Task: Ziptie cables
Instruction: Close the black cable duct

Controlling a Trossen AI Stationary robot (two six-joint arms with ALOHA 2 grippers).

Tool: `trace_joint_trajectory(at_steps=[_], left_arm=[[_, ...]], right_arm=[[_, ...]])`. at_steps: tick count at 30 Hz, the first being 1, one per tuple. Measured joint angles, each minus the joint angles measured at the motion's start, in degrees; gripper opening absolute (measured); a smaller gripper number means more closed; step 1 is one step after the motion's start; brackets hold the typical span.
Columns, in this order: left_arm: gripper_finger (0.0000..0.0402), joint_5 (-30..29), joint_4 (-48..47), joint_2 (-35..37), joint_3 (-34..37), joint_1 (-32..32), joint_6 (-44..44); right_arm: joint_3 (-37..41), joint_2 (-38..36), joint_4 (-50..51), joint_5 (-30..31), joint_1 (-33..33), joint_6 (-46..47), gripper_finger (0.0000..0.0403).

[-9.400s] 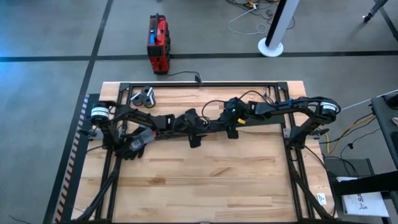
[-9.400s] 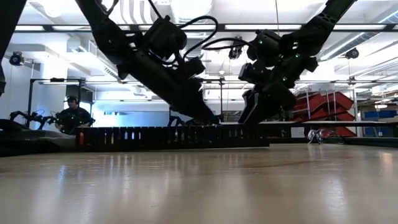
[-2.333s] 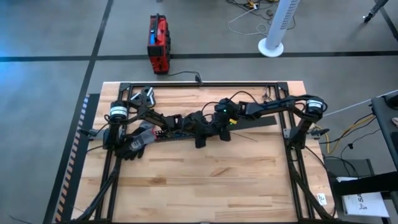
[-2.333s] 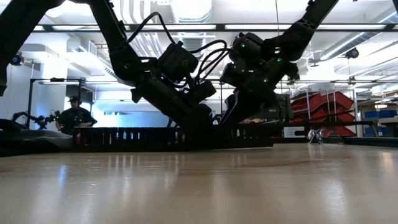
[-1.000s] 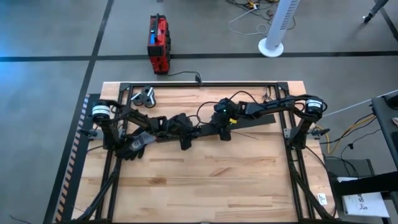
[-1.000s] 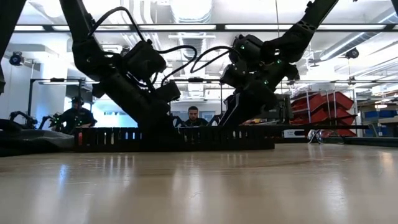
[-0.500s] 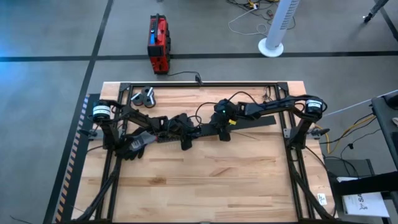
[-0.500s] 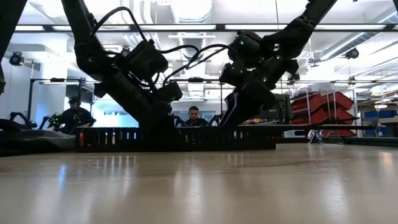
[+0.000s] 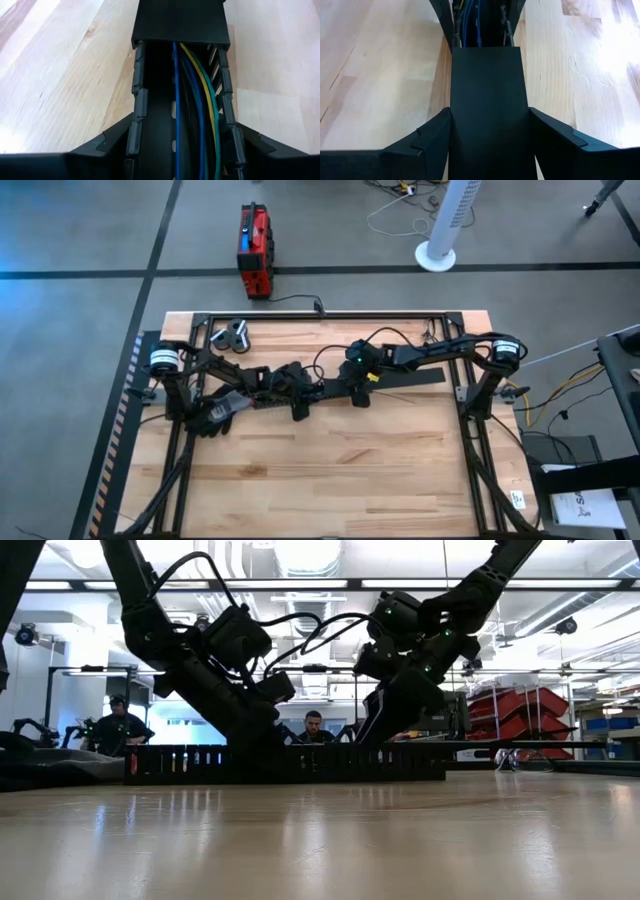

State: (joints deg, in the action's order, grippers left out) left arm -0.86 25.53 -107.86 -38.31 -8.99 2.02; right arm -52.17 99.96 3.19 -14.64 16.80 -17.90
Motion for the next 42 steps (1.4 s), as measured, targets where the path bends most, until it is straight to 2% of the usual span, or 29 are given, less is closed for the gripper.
trace_joint_trajectory(at_steps=[7, 12, 19, 29, 35, 42], left_arm=[[0.0233, -0.1, 0.0, -0.1, -1.9, 0.0, -0.7], [0.0225, -0.1, 0.4, -0.1, -2.1, 0.0, -0.8], [0.0233, -0.1, 1.0, -0.1, -2.1, 0.0, -0.8], [0.0222, 0.3, 2.1, -0.1, -1.8, -0.2, -1.3], [0.0236, 0.3, 2.5, -0.1, -1.9, -0.2, -0.6], [0.0223, 0.3, 2.7, -0.1, -3.4, -0.2, -1.0]], right_arm=[[-2.2, 2.2, -0.6, 0.3, -2.0, -1.3, 0.0218], [-4.5, 3.0, 1.1, 0.1, -2.6, -1.6, 0.0218], [-6.0, 3.2, 1.1, 0.6, -2.5, 1.7, 0.0218], [-6.4, 3.0, 6.7, 4.5, -2.7, 3.4, 0.0218], [-7.1, 2.7, 9.7, 4.8, -2.6, 3.4, 0.0218], [-6.7, 3.6, 3.1, 1.5, -3.4, 1.5, 0.0218]])
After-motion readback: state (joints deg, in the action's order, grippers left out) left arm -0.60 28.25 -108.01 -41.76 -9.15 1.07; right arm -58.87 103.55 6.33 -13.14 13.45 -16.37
